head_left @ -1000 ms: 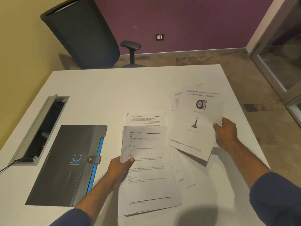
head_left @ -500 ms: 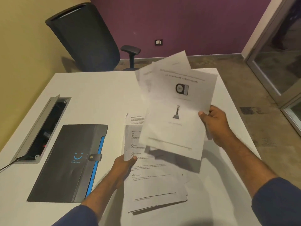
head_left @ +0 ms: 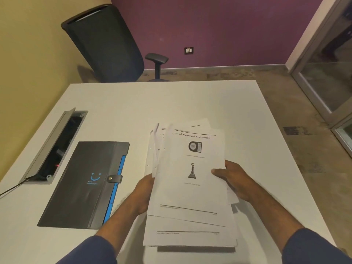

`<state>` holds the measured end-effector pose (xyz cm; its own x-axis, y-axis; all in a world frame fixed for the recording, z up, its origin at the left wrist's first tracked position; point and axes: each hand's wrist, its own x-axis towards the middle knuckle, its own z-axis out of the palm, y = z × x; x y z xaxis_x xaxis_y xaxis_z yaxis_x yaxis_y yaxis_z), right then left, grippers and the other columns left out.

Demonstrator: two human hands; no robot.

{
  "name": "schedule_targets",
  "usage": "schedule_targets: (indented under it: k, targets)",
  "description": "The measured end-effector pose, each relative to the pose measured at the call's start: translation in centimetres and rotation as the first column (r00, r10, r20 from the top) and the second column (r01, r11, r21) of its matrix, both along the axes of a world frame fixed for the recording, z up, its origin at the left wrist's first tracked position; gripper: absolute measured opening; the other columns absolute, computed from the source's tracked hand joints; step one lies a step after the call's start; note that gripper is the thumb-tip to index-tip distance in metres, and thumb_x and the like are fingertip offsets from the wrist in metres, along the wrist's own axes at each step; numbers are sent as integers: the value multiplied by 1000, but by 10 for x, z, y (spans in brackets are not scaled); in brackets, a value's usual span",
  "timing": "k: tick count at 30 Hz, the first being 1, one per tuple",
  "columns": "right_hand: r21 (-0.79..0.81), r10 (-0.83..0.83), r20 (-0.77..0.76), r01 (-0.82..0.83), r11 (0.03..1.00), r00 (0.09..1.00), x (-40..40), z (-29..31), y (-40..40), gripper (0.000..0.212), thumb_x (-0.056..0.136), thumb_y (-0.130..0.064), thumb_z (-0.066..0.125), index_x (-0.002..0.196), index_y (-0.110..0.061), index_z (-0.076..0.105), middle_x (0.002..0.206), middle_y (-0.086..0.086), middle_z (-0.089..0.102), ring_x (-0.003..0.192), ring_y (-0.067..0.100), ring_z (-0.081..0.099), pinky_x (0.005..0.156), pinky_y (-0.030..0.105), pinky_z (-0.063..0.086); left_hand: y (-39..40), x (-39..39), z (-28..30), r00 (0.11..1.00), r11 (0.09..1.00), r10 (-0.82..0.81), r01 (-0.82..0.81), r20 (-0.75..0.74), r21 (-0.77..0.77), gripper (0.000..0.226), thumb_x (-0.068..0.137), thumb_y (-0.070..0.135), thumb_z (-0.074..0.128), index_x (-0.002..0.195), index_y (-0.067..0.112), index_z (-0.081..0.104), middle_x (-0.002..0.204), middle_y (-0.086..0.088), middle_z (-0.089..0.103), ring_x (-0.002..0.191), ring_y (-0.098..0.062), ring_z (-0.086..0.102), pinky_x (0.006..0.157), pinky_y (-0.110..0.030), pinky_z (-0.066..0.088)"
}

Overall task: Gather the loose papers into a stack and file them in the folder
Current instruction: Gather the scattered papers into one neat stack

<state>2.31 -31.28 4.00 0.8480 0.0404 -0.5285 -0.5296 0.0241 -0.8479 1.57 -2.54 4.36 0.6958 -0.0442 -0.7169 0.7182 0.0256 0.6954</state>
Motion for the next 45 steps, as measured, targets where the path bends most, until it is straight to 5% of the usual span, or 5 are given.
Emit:
schedule_targets:
  k: [4, 8, 14, 25, 45]
  targets:
    - [52, 27, 2, -27, 998, 1000, -2, 6, 5, 38, 82, 15, 59, 117, 0, 64, 113, 17, 72, 103, 37, 68, 94, 48, 53, -3, 2, 11, 995, 992, 72, -64, 74, -113, 35, 99, 30, 46, 94, 10, 74, 97, -13, 72, 76, -24, 72, 64, -33, 58]
    - [35, 42, 81, -45, 998, 996, 2, 20, 10, 44, 79, 17, 61, 118, -4, 64, 107, 8, 75, 101, 29, 70, 94, 41, 54, -2, 5, 23, 985, 981, -29, 61, 167, -186, 58, 90, 62, 55, 136, 26, 56, 134, 7, 62, 127, -19, 57, 108, -46, 44]
    - [-97, 3, 291, 26, 995, 957, 11, 56, 24, 31, 76, -8, 80, 105, -18, 72, 102, 1, 76, 95, 19, 73, 88, 38, 57, -5, 20, 44, 871, 997, -77, 81, 485, 13, 54, 62, 40, 90, 111, 24, 72, 108, 1, 77, 100, -19, 73, 75, -23, 58]
    - [-136, 151, 507, -94, 986, 849, 7, 82, 24, 45, 83, 0, 72, 120, -23, 59, 103, -24, 72, 101, -7, 65, 81, 7, 48, 17, 29, 68, 753, 971, -239, 175, 614, 162, 70, 55, 39, 92, 119, 30, 63, 111, 11, 75, 104, -10, 71, 88, -29, 59]
    - [-211, 228, 572, -127, 969, 788, 8, 61, 18, 17, 86, -3, 69, 102, -7, 75, 99, 14, 73, 96, 30, 68, 86, 40, 53, 9, 25, 66, 649, 981, -193, 105, 736, 165, 18, 84, 9, 77, 97, 21, 80, 100, -1, 78, 97, -14, 72, 79, -26, 55]
